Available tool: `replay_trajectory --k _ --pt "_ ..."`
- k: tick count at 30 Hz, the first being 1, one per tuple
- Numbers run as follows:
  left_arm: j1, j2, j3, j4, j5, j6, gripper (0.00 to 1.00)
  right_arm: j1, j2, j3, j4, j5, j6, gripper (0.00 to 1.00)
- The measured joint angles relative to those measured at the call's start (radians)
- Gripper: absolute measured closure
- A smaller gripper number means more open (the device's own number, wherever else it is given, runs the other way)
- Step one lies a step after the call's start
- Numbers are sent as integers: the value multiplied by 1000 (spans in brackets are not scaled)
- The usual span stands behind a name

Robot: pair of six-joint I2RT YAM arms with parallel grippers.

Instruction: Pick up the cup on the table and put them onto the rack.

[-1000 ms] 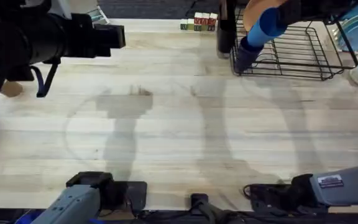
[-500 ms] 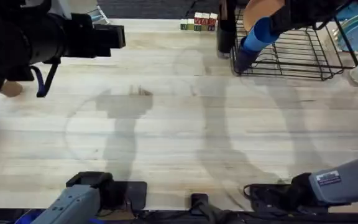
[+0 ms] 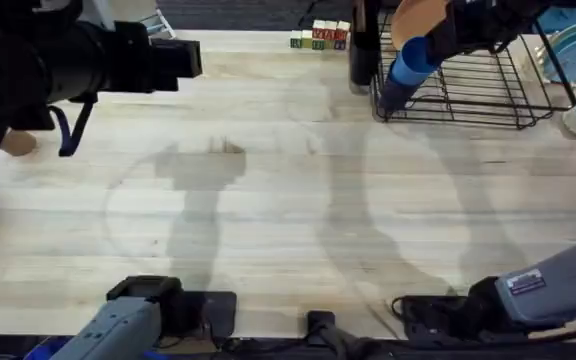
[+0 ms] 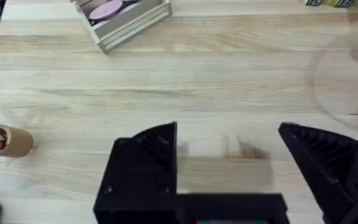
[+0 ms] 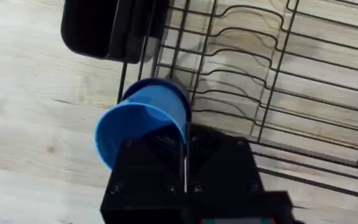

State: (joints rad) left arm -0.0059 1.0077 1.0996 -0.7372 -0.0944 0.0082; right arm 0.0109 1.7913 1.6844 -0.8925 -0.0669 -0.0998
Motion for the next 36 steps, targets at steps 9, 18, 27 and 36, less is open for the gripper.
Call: replay_trajectory --k 9,18,27,36 --pt "0 0 0 0 0 0 7 0 0 0 0 0 3 883" --pt "0 0 0 0 0 0 8 0 0 0 0 0 3 726" --pt "0 0 0 0 0 0 7 0 0 63 -108 1 3 442" --pt "0 0 0 31 0 0 7 0 -32 181 -317 4 7 7"
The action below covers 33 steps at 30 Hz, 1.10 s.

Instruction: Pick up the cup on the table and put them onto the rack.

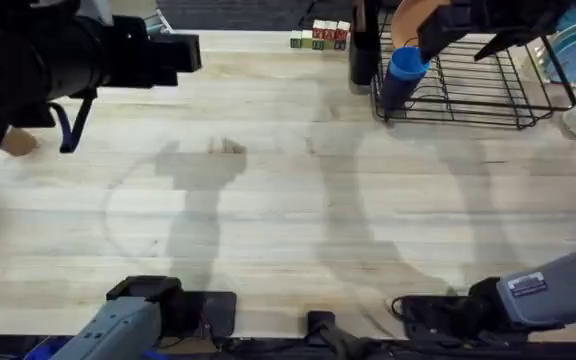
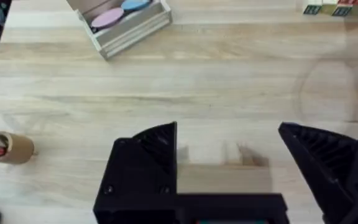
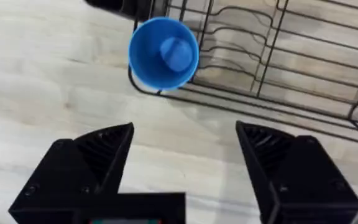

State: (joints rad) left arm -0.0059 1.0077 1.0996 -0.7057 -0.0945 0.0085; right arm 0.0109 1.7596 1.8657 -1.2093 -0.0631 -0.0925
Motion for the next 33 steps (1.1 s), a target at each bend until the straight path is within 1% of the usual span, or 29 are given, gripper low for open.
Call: replay_trajectory --k 4,9,13,15,17,24,27,30,33 --pt "0 0 0 36 0 0 7 0 -52 4 -30 0 -5 6" --pt "0 0 0 41 0 0 7 0 -131 5 -55 0 -20 6" --pt "0 0 0 41 0 0 8 0 -207 2 -51 0 -24 5" --pt "0 0 0 41 0 0 8 0 -263 -28 -28 0 -28 4" --pt "0 0 0 41 0 0 7 0 -333 -93 -1 4 -36 4" --pt "0 -1 0 31 0 0 7 0 -585 -431 128 46 -48 4" --pt "0 -13 0 20 0 0 7 0 -670 -545 184 68 -46 4" --pt "0 -41 0 8 0 0 7 0 -721 -615 228 86 -28 4" --pt "0 -75 0 1 0 0 7 0 -730 -644 241 97 0 4"
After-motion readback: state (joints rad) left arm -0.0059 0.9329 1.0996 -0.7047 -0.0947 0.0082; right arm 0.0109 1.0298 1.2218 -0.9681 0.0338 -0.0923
